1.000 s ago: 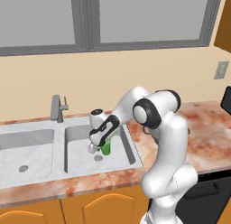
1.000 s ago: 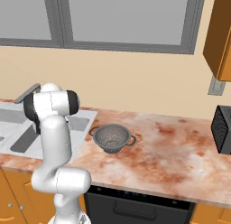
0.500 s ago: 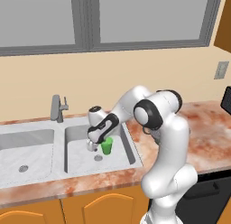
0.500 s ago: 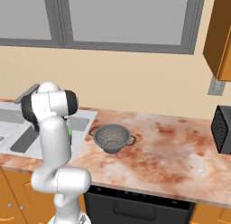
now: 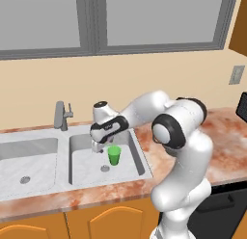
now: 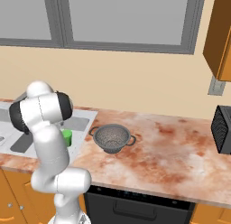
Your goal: Place the colander in the left basin and the cup in the right basin of the sink.
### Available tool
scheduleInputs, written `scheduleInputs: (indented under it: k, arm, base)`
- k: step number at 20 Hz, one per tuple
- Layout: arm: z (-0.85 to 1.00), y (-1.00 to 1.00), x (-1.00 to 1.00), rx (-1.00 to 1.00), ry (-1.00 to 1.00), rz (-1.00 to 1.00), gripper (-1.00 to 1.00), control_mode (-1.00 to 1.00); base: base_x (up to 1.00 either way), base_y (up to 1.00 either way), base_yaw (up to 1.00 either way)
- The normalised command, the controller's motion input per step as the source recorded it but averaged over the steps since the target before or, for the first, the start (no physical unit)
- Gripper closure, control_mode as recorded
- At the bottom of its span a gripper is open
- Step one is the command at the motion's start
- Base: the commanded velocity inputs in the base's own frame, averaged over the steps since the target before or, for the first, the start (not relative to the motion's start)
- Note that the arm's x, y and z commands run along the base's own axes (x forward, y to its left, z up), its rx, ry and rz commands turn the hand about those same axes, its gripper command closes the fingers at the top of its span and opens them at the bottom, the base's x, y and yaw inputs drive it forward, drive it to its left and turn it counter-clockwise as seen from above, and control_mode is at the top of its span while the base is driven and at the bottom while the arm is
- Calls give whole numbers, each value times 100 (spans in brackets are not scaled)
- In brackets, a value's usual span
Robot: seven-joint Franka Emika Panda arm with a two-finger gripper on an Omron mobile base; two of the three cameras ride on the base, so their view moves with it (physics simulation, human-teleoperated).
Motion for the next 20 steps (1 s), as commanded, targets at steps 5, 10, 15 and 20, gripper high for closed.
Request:
scheduleInputs:
  k: [5, 10, 15, 20]
  arm:
    - [49, -17, -33, 1, -5, -1, -100, -100]
    - [6, -34, -24, 11, -10, 2, -100, -100]
    - [24, -34, -48, 0, -9, -2, -100, -100]
    - [9, -60, -58, 0, -2, -12, -100, -100]
  base:
    - [0, 0, 0]
    - [0, 0, 0]
    - [0, 0, 0]
    - [0, 0, 0]
